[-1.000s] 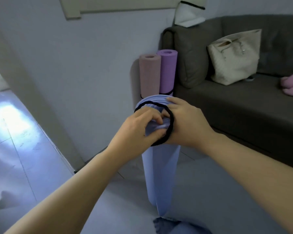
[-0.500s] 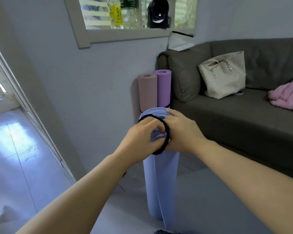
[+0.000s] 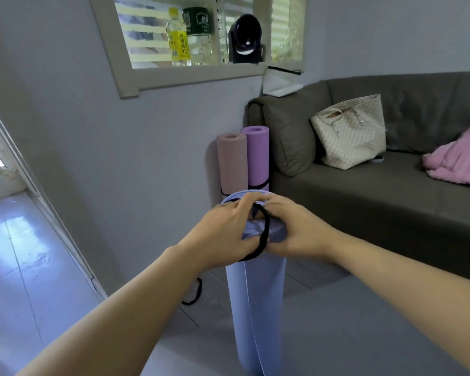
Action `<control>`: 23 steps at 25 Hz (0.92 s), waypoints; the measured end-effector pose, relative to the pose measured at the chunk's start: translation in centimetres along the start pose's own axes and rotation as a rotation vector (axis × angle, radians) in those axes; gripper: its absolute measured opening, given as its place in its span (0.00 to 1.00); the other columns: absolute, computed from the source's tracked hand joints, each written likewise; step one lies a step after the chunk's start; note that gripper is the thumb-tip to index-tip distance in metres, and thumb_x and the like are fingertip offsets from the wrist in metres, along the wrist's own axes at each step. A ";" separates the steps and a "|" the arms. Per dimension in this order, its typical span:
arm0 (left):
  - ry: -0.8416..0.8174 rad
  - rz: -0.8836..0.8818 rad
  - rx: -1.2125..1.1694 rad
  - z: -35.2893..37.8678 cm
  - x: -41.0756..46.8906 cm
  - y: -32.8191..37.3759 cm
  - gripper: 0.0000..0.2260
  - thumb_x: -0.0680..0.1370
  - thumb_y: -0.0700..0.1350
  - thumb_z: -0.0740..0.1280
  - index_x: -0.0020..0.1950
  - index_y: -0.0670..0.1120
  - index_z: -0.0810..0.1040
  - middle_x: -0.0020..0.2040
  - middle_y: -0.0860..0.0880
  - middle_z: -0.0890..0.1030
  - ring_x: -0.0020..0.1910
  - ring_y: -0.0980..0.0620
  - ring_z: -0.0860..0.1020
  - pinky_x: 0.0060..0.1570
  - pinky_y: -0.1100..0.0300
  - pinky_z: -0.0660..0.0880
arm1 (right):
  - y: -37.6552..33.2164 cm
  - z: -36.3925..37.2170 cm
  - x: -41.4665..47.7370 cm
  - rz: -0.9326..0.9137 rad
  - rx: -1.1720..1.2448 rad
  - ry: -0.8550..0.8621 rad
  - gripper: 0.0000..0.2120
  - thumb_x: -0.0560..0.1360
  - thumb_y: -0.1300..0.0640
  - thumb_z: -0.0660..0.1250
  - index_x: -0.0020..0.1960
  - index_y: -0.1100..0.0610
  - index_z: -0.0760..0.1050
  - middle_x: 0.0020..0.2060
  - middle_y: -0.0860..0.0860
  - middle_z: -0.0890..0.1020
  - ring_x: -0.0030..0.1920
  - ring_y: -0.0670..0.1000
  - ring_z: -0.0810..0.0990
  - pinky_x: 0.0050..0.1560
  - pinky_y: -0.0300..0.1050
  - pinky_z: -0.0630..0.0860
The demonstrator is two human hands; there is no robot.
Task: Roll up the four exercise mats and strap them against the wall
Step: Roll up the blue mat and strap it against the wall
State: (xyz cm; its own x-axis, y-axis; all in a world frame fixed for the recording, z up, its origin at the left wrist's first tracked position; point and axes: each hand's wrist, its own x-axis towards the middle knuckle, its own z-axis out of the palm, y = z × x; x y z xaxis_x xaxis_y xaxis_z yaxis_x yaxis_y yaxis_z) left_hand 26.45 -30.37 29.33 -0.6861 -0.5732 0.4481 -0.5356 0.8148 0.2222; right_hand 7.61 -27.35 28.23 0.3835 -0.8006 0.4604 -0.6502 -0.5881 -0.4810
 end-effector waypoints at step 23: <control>-0.015 -0.045 -0.061 -0.3 -1.8 0.4 0.18 0.75 0.52 0.69 0.52 0.53 0.58 0.50 0.56 0.71 0.48 0.54 0.70 0.44 0.66 0.61 | 1.8 -6.1 -2.8 -0.052 -0.849 -0.618 0.13 0.78 0.53 0.54 0.46 0.58 0.75 0.41 0.58 0.82 0.42 0.59 0.79 0.46 0.48 0.74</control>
State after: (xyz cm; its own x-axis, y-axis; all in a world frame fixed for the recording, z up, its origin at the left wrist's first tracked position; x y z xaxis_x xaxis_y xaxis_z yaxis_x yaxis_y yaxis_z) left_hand 27.64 -28.97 28.83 -0.6698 -0.6098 0.4237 -0.5350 0.7920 0.2941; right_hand 1.34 -25.49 30.65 0.5369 -0.8364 -0.1102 -0.7777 -0.5414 0.3194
